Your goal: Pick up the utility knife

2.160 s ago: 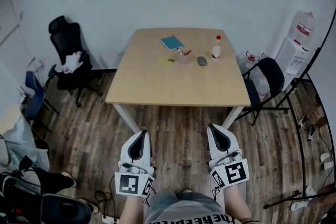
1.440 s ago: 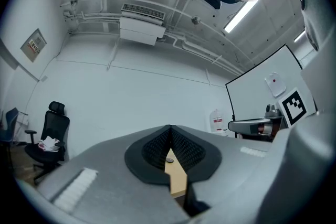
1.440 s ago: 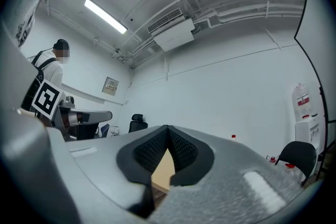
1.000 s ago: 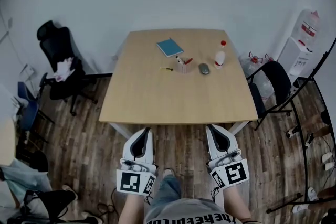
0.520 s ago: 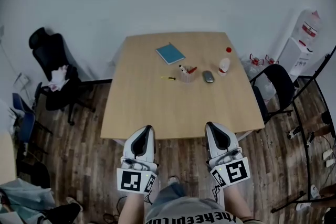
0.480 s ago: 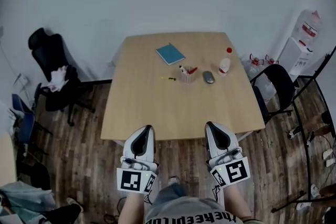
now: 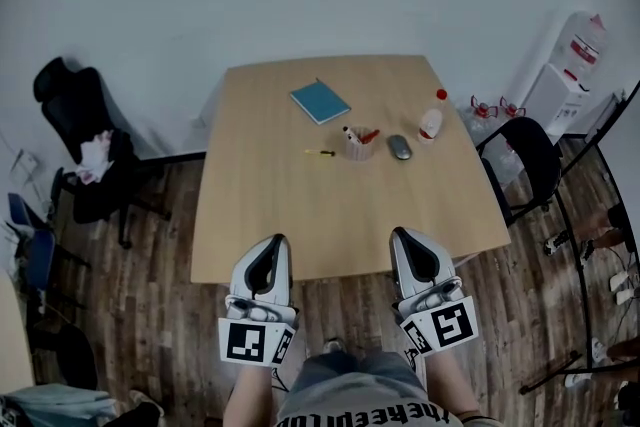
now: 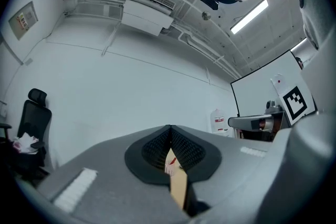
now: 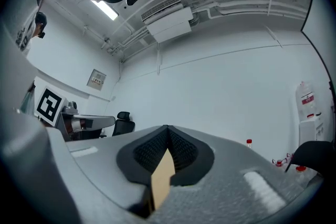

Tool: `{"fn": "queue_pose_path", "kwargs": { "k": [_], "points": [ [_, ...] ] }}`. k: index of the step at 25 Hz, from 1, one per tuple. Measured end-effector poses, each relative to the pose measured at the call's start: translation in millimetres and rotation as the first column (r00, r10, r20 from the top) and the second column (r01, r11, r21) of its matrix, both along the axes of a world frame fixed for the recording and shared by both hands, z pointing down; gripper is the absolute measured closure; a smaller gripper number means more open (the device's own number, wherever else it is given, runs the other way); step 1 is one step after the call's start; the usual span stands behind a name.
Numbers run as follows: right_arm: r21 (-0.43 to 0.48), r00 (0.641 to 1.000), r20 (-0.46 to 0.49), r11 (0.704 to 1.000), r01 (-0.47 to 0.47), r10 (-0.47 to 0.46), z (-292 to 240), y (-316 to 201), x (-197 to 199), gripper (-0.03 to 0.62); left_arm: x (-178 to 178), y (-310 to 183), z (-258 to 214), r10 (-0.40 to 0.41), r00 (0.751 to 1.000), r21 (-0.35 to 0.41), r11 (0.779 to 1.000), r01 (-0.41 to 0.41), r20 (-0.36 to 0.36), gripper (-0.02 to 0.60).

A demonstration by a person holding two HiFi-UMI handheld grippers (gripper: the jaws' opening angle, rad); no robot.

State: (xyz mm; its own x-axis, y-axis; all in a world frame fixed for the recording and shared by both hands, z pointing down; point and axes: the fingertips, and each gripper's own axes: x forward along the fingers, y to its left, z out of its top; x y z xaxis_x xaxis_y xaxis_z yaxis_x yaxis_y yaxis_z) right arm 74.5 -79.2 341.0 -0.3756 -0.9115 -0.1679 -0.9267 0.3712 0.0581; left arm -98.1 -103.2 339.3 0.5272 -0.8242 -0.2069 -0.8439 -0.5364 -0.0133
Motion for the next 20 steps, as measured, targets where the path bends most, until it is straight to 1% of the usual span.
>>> {"fn": "queue_pose_path", "kwargs": {
  "k": [6,11,16,20],
  "points": [
    [-0.034,1.000,-0.008,0.999,-0.014,0.013,10.1,-6.7,0.2,0.591,3.9,-13.3,9.9,0.022,1.000,-0.015,1.000,-0.022,-0.008,0.561],
    [-0.060,1.000,-0.014,0.998,-0.007,0.006,18.0,-19.5,0.5,0.591,5.8,-24.0,15.1,0.015,1.000,-0.029,0.999,-0.015,-0.001,0.561],
    [-0.077,0.999,-0.021,0.997,0.026,-0.028,21.0,-47.0,-3.0,0.591,4.0,-42.5,12.4,-0.008,1.000,-0.029,1.000,0.008,-0.004,0.561],
    [-0.124,0.998,-0.026,0.991,0.059,-0.063,26.5,-81.4,-5.0,0.591,4.7,-62.8,8.3,-0.027,1.000,-0.024,0.999,0.027,-0.002,0.561]
  ]
}}
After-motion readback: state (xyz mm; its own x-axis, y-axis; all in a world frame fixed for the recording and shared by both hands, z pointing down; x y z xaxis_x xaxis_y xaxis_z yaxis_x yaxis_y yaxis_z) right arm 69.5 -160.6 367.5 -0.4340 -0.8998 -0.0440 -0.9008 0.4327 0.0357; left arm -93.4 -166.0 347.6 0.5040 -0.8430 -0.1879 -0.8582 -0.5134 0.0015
